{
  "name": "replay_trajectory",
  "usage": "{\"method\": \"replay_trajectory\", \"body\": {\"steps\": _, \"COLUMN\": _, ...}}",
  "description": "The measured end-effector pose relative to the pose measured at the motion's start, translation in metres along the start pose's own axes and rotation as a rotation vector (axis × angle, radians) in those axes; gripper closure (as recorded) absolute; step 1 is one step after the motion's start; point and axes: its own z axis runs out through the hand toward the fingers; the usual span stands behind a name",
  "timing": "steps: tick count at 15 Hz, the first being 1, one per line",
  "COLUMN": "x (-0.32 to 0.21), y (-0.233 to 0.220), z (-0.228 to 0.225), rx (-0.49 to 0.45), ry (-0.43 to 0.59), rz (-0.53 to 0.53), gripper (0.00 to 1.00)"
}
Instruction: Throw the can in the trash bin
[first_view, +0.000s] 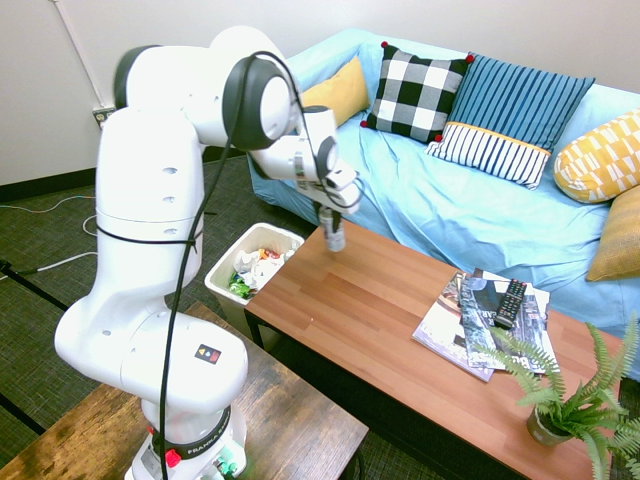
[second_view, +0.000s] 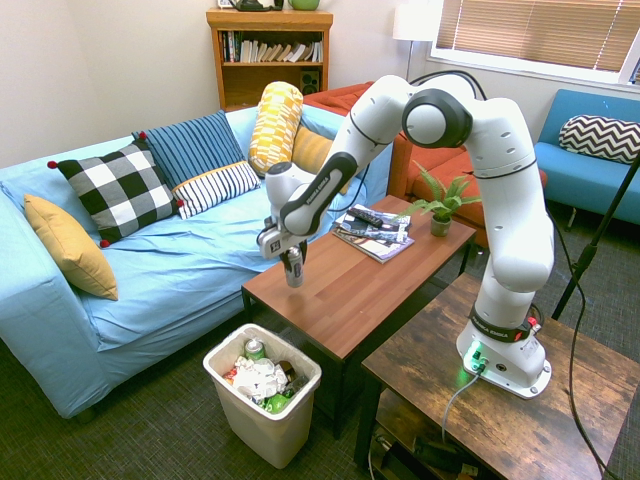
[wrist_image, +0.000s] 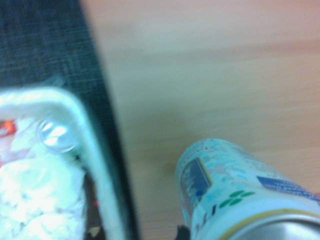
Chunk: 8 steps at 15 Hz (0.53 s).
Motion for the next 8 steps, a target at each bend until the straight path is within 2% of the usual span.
{"method": "replay_trajectory", "body": {"steps": 3, "x": -0.096, "y": -0.020, "z": 0.015, "rx": -0.020, "ry": 0.042, "rz": -0.106, "gripper": 1.00}}
{"method": "replay_trajectory", "body": {"steps": 8, "x": -0.163, "y": -0.063, "z": 0.050, "rx": -0.019, "ry": 0.061, "rz": -0.192, "gripper": 1.00}}
